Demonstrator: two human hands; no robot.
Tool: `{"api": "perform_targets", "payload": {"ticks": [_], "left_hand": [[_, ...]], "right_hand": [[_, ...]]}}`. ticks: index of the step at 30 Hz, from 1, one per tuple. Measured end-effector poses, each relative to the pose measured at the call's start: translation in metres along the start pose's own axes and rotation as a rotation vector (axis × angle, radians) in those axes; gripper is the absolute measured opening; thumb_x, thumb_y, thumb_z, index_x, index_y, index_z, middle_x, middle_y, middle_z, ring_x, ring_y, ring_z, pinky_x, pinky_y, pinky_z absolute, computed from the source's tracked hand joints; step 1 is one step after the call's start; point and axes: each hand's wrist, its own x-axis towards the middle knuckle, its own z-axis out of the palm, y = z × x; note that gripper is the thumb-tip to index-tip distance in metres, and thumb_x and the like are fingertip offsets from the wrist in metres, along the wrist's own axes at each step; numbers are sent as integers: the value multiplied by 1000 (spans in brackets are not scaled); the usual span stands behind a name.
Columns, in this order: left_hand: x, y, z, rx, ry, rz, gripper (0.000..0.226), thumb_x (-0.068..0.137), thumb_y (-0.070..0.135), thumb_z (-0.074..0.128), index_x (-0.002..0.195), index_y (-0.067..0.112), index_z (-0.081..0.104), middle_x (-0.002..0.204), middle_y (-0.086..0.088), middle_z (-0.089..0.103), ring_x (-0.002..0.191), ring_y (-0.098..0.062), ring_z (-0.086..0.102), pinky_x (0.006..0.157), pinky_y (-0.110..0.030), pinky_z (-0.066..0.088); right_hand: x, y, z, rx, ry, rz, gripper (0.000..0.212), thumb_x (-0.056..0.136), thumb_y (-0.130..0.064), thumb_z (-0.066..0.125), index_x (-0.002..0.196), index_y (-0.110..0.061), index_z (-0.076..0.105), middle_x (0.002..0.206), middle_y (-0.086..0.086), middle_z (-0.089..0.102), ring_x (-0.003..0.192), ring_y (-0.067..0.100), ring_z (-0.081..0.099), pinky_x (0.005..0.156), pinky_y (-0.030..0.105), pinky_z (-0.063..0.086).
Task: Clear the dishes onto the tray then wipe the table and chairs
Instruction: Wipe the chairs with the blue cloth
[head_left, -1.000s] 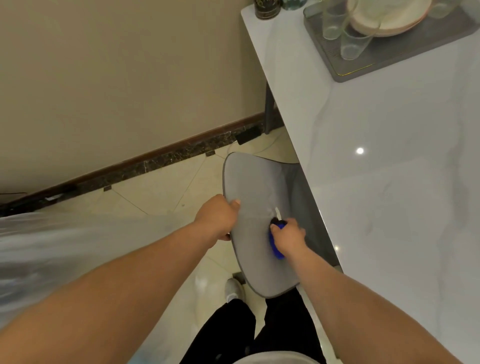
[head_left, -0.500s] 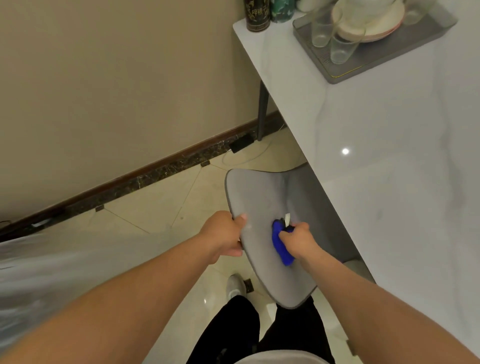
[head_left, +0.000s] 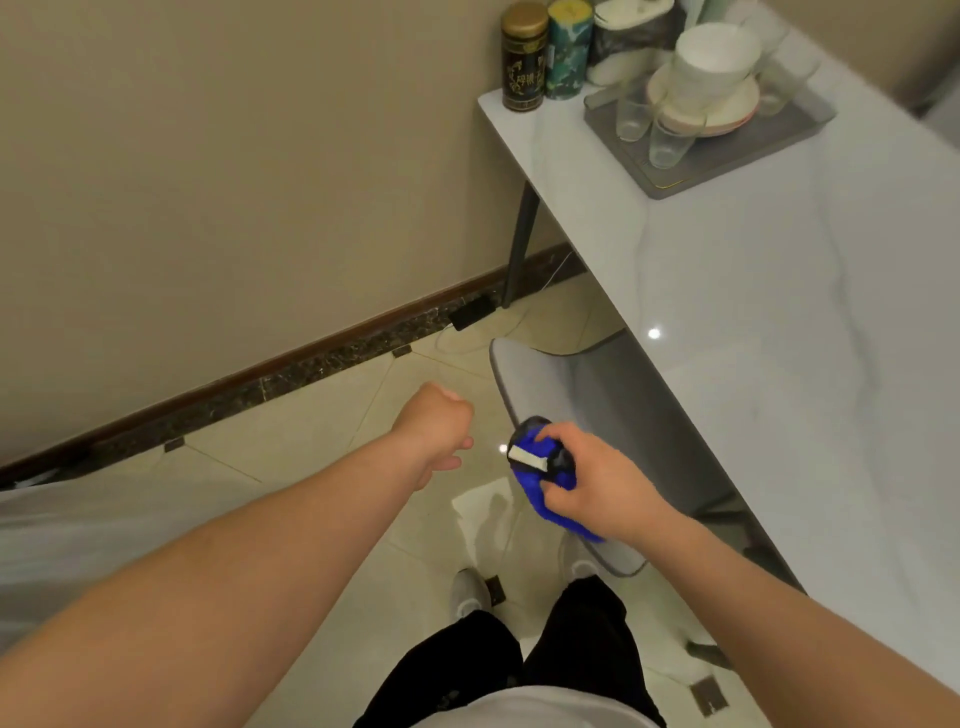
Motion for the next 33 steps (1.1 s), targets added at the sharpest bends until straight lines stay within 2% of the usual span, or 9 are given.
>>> {"api": "perform_targets", "payload": {"ticks": [6, 9, 12, 17, 22, 26, 29, 31, 33], "left_hand": [[-4, -7, 8, 20, -122, 59, 27, 97, 20, 48, 123, 17, 58, 107, -2, 61, 91, -17, 69, 66, -30, 56], [-1, -13, 11, 49, -54, 103, 16, 97, 22, 49, 108, 20, 60, 98, -1, 62, 93, -23, 70, 78, -39, 61], [0, -19, 6, 61, 46, 97, 22, 98, 26, 52, 118, 23, 58, 102, -1, 63, 95, -25, 69, 85, -46, 61], [1, -26, -8, 87, 111, 44, 27, 98, 35, 51, 121, 23, 57, 112, -1, 61, 96, -23, 67, 82, -43, 61], [1, -20, 4, 173, 110, 135, 41, 96, 37, 52, 134, 23, 52, 126, -4, 60, 105, -27, 64, 88, -42, 58], [4, 0, 33, 326, 111, 275, 53, 101, 34, 51, 149, 17, 37, 149, -5, 39, 119, -28, 54, 81, -35, 43], [9, 12, 55, 531, 162, 396, 58, 99, 37, 52, 150, 16, 35, 157, -5, 24, 136, -28, 36, 98, -39, 41], [17, 15, 65, 727, 179, 507, 56, 97, 40, 51, 147, 19, 39, 162, -5, 17, 146, -27, 18, 113, -48, 30], [29, 17, 78, 973, 201, 633, 48, 97, 45, 49, 140, 24, 49, 161, 0, 23, 150, -21, 14, 118, -61, 15]], "right_hand": [[-63, 16, 23, -185, 82, 105, 49, 80, -51, 73, 118, -43, 44, 112, -14, 55, 94, 13, 63, 76, 33, 55], [-28, -11, 35, -277, 247, 101, 47, 81, -54, 71, 118, -35, 50, 109, -6, 54, 93, 21, 61, 68, 36, 53], [36, -44, 31, -275, 345, 45, 45, 83, -47, 72, 119, -32, 50, 111, -2, 54, 93, 22, 59, 65, 32, 51], [108, -64, 11, 49, 321, 132, 47, 83, -41, 71, 124, -30, 49, 113, -2, 59, 95, 19, 62, 81, 38, 57], [54, -10, 23, 450, 320, 294, 35, 92, -42, 65, 121, -27, 51, 103, -6, 64, 87, 12, 63, 67, 25, 47], [-7, 75, 47, 382, 254, 628, 35, 96, -35, 63, 125, -16, 57, 102, 4, 65, 87, 23, 61, 70, 31, 44], [-14, 117, 56, 345, 188, 821, 42, 96, -33, 61, 132, -11, 59, 105, 8, 66, 92, 28, 62, 79, 35, 51], [14, 115, 52, 354, 215, 786, 41, 95, -34, 59, 130, -12, 61, 118, 12, 69, 105, 33, 63, 92, 40, 52], [58, 95, 43, 402, 270, 612, 34, 97, -31, 55, 127, -15, 61, 120, 9, 67, 107, 30, 62, 92, 38, 49]]}}
